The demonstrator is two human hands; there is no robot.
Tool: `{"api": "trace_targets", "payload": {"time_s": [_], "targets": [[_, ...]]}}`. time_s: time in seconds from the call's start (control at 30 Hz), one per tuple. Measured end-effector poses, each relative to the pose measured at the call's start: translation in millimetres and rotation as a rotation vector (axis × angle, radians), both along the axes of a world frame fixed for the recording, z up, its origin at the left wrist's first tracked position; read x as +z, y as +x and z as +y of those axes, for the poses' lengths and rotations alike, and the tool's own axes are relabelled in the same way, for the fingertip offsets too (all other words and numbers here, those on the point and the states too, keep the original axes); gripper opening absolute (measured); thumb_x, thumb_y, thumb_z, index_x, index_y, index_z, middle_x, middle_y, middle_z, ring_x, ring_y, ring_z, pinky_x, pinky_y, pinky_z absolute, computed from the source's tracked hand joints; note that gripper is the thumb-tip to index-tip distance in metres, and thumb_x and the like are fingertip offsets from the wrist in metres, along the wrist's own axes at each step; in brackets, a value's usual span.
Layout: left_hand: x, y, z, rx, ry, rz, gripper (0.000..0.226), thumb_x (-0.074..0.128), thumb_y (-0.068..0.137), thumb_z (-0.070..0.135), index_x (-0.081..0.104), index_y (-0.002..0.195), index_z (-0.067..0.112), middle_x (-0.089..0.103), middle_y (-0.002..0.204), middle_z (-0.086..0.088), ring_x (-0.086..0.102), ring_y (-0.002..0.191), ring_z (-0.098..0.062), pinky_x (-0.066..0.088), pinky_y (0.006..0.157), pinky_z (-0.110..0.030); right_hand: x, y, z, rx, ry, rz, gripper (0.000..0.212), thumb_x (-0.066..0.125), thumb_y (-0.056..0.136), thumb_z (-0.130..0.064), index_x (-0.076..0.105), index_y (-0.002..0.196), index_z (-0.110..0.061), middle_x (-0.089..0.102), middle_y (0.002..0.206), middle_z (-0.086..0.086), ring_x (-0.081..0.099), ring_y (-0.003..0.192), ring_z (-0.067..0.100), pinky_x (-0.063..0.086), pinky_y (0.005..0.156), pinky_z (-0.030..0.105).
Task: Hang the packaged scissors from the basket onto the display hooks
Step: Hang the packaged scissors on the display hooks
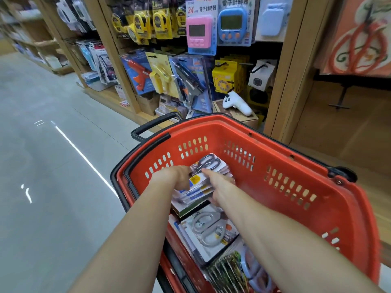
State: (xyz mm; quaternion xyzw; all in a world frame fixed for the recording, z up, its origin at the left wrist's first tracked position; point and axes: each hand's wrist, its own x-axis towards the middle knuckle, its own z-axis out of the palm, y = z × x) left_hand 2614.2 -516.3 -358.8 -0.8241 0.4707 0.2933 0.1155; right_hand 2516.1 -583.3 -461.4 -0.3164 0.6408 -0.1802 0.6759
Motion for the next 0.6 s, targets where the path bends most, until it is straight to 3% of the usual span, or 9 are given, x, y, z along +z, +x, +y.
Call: {"api": "trace_targets", "payload": {"time_s": [0.07,0.2,0.27,0.3,0.37,0.47,0.53,0.6], "targets": [[3.3,0.3,-1.9,-0.008,0.001,-0.002,0.067,0.054,0.105,0.005,0.029,0.165,0.022,0.046,0.16,-0.009,0.051,0.139,-0.032,0.048,0.106,-0.038,15.9,-1.8,9.7,-0.099,-0.036,-0.017,0.1,0.093,0.032,-0.056,0.062,0.112,-0.004,0.069,0.096,0.012,0.07,0.08,0.033,0.06,0.064,0.042],[5.3,7.6,-2.6,0.004,-0.041,0.015,0.068,0.051,0.105,-0.002,0.032,0.164,0.024,0.048,0.159,-0.009,0.051,0.141,-0.03,0.046,0.11,-0.036,50.6,-6.8,25.6,-0.247,-0.055,-0.098,0.104,0.102,0.051,-0.044,0.035,0.12,-0.004,0.059,0.106,0.016,0.065,0.099,0.036,0.06,0.092,0.051],[5.5,10.9,-0.7,0.018,-0.074,0.037,0.067,0.048,0.103,-0.004,0.037,0.161,0.027,0.05,0.158,-0.011,0.053,0.138,-0.031,0.05,0.108,-0.038,50.1,-1.8,24.0,-0.231,-0.062,-0.126,0.121,0.105,0.047,-0.041,0.032,0.135,-0.001,0.061,0.112,0.02,0.067,0.106,0.039,0.06,0.092,0.055],[5.5,11.9,0.6,0.031,-0.092,0.065,0.066,0.047,0.103,-0.004,0.041,0.159,0.03,0.05,0.157,-0.011,0.054,0.137,-0.031,0.052,0.107,-0.039,52.1,-2.0,25.8,-0.224,-0.073,-0.118,0.121,0.105,0.047,-0.039,0.032,0.136,-0.001,0.059,0.106,0.018,0.067,0.106,0.039,0.061,0.09,0.056],[4.1,13.8,2.6,0.042,-0.134,0.107,0.062,0.046,0.103,-0.003,0.047,0.155,0.032,0.051,0.155,-0.011,0.055,0.134,-0.03,0.054,0.104,-0.038,50.4,-0.7,24.7,-0.217,-0.08,-0.077,0.113,0.106,0.043,-0.035,0.038,0.128,-0.004,0.05,0.089,0.011,0.068,0.1,0.038,0.062,0.084,0.057],[1.1,15.9,6.4,0.083,-0.229,0.142,0.056,0.049,0.1,-0.003,0.061,0.14,0.034,0.054,0.151,-0.01,0.058,0.129,-0.029,0.055,0.096,-0.036,52.6,-3.2,24.8,-0.213,-0.071,-0.12,0.116,0.097,0.022,-0.03,0.043,0.122,-0.005,0.057,0.09,0.014,0.071,0.084,0.037,0.064,0.075,0.056],[4.4,12.5,7.8,0.146,-0.355,0.18,0.044,0.052,0.102,0.006,0.061,0.137,0.033,0.058,0.147,-0.009,0.061,0.121,-0.025,0.055,0.098,-0.038,60.3,-7.4,26.5,-0.217,-0.09,-0.151,0.104,0.096,0.032,-0.024,0.037,0.117,-0.007,0.057,0.091,0.014,0.07,0.082,0.034,0.064,0.077,0.053],[11.1,8.8,9.0,0.223,-0.477,0.195,0.041,0.054,0.108,0.031,0.051,0.148,0.025,0.058,0.148,-0.008,0.059,0.121,-0.024,0.047,0.101,-0.036,66.3,-11.3,25.2,-0.22,-0.131,-0.163,0.091,0.095,0.048,-0.017,0.033,0.114,-0.007,0.058,0.09,0.013,0.069,0.083,0.031,0.064,0.078,0.052]]}}
